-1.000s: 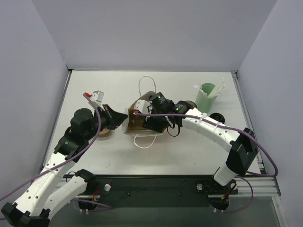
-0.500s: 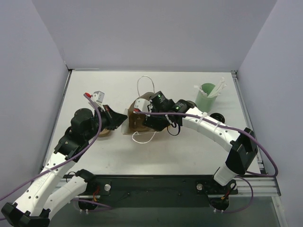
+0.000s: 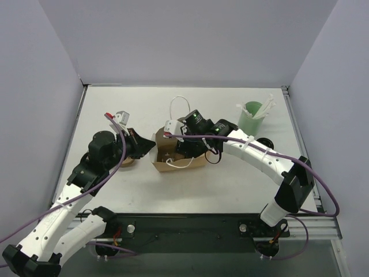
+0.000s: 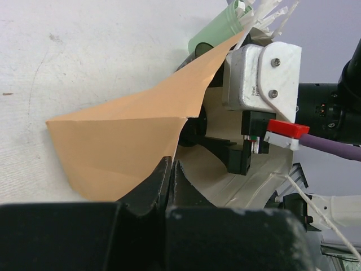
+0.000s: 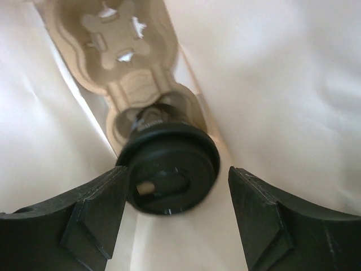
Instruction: Pack the takeout coffee
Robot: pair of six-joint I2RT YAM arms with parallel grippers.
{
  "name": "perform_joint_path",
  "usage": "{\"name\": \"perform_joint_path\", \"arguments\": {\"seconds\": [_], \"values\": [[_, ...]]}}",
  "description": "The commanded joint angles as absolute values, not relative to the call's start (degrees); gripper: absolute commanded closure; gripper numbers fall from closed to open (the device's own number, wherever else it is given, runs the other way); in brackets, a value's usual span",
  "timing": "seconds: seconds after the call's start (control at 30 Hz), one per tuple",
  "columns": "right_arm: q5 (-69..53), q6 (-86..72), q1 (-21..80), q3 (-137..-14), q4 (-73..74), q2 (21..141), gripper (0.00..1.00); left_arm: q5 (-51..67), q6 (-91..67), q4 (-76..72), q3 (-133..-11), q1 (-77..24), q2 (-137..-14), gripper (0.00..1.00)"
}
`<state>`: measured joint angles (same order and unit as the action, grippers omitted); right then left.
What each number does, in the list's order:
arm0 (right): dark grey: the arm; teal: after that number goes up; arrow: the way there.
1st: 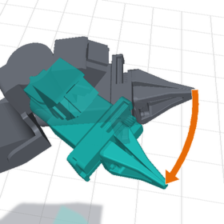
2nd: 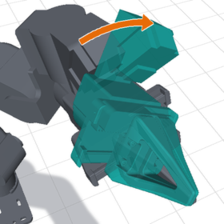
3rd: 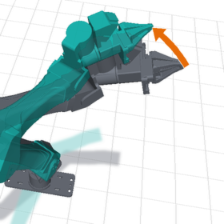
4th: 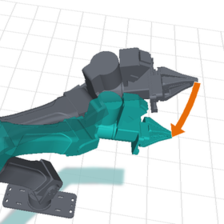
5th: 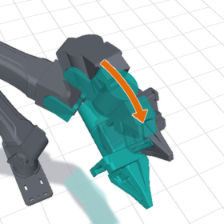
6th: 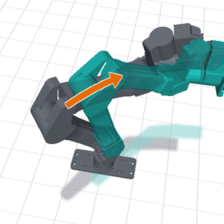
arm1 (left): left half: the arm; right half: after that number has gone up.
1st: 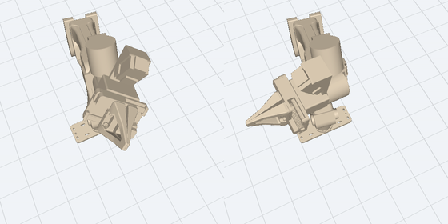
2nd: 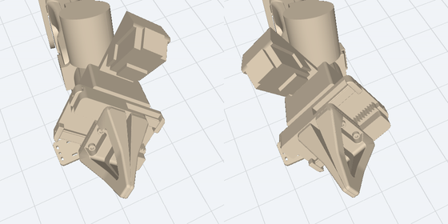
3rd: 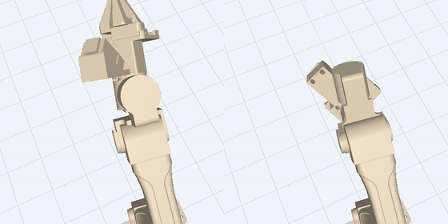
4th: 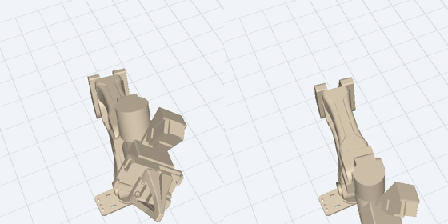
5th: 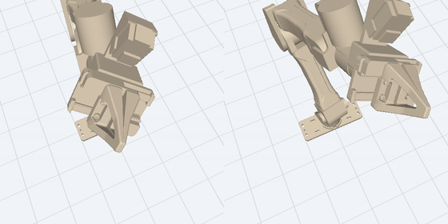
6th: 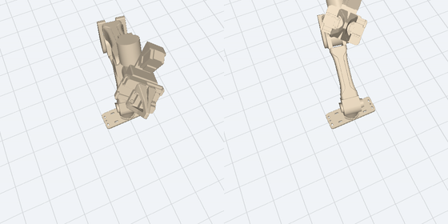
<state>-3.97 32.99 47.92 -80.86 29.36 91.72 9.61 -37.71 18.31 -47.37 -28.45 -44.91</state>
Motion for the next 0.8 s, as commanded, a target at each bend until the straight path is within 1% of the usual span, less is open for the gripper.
{"name": "perform_joint_path", "arguments": {"seconds": [0.0, 0.17, 0.2, 0.33, 0.4, 0.43, 0.53, 0.77], "values": [[-5.62, 32.52, 47.37, -84.37, 32.08, 91.93, 0.27, 10.72, -37.0, 19.34, -51.06, -28.56, -45.53, 0.95], [-5.98, 32.43, 47.37, -85.6, 32.61, 92.28, 0.27, 10.81, -37.53, 18.81, -51.68, -28.56, -45.79, 0.81], [-6.06, 32.43, 47.29, -85.78, 32.69, 92.37, 0.27, 10.9, -37.53, 18.72, -52.2, -28.56, -45.97, 0.73], [-5.8, 31.82, 47.29, -87.71, 32.78, 92.72, 0.29, 10.9, -37.35, 18.46, -53.96, -28.56, -46.84, 0.6], [-5.63, 30.94, 47.02, -89.29, 32.78, 92.99, 0.3, 10.81, -37.18, 18.46, -54.84, -28.56, -47.37, 0.57], [-5.45, 30.76, 47.02, -89.64, 32.78, 93.08, 0.31, 10.81, -37.26, 18.54, -55.8, -28.56, -47.72, 0.54], [-6.5, 29.01, 46.32, -91.14, 31.99, 93.08, 0.31, 10.72, -37.27, 18.2, -57.3, -28.56, -48.69, 0.51], [-6.94, 26.9, 45.44, -93.87, 31.73, 93.43, 0.32, 10.81, -36.92, 18.11, -58.8, -28.48, -50.1, 0.51]]}}
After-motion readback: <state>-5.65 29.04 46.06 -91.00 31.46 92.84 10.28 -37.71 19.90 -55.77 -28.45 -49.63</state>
